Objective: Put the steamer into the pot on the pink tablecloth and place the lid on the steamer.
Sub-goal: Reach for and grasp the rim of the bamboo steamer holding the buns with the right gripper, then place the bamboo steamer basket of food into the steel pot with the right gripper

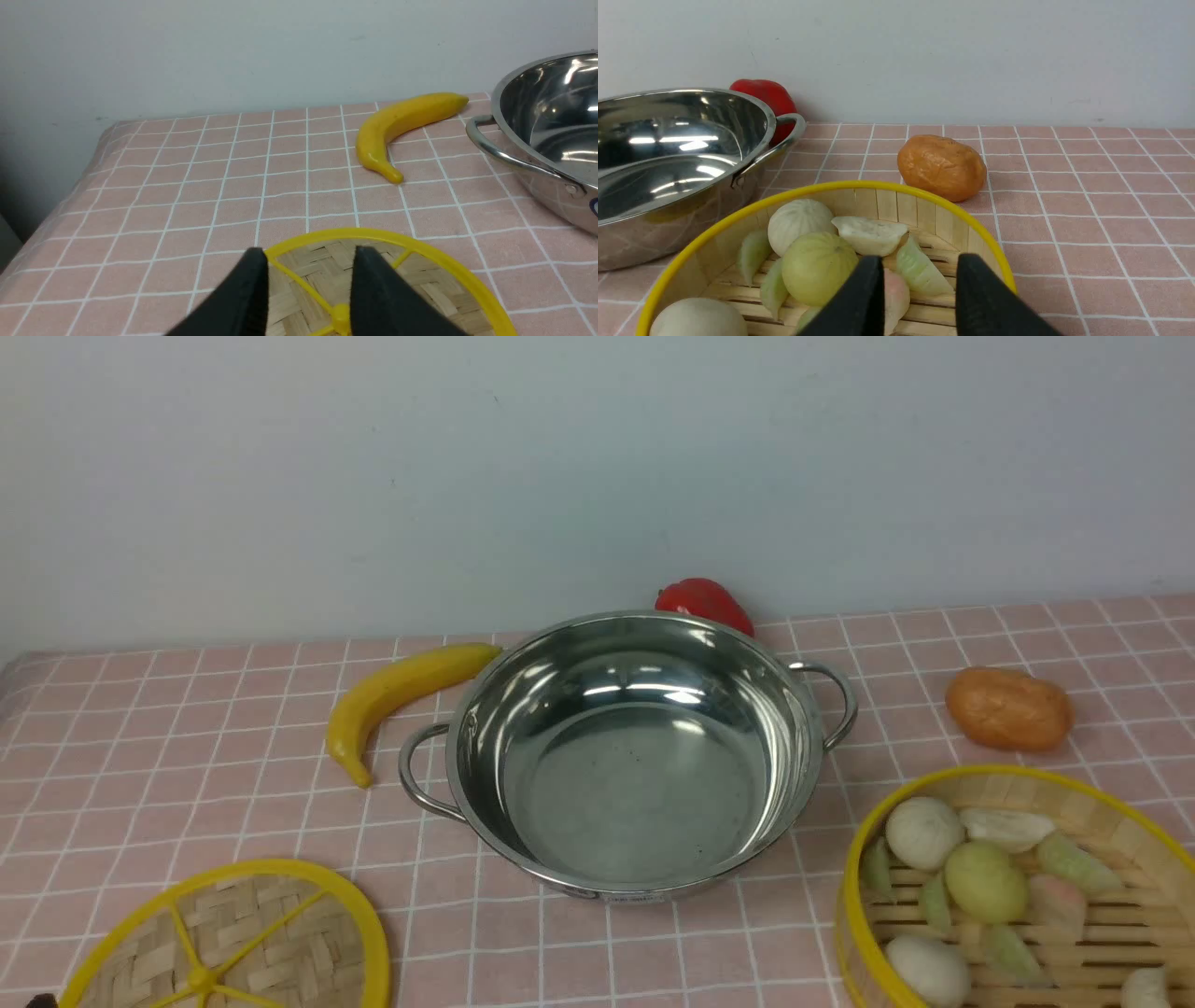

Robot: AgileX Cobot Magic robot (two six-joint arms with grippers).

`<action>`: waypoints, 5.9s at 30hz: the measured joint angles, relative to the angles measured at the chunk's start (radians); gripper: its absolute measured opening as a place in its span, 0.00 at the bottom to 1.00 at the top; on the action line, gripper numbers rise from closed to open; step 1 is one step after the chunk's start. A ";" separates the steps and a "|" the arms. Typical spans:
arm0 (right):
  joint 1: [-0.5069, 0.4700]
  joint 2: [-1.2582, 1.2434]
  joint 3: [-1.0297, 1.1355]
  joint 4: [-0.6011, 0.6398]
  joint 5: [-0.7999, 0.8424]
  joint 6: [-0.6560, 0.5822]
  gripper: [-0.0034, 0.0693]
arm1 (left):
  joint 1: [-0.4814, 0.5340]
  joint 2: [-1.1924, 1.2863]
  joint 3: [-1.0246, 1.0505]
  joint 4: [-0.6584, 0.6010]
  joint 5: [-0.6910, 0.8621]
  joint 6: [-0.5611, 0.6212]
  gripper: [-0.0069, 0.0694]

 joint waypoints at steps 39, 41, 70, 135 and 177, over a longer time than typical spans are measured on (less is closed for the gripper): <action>0.000 0.000 0.001 0.000 0.000 0.000 0.38 | 0.000 0.000 0.000 0.270 0.000 0.124 0.41; 0.000 0.000 0.001 0.000 0.000 0.000 0.38 | 0.000 0.000 0.000 0.305 0.000 0.160 0.41; 0.000 0.000 0.001 0.128 -0.167 0.050 0.38 | 0.000 0.000 0.000 0.358 0.000 0.209 0.41; 0.532 1.391 -0.781 -0.180 0.746 -0.447 0.56 | 0.000 0.000 0.000 0.362 0.000 0.209 0.41; 0.531 1.455 -1.333 -0.257 0.915 -0.431 0.13 | 0.000 0.000 0.000 0.362 0.000 0.209 0.41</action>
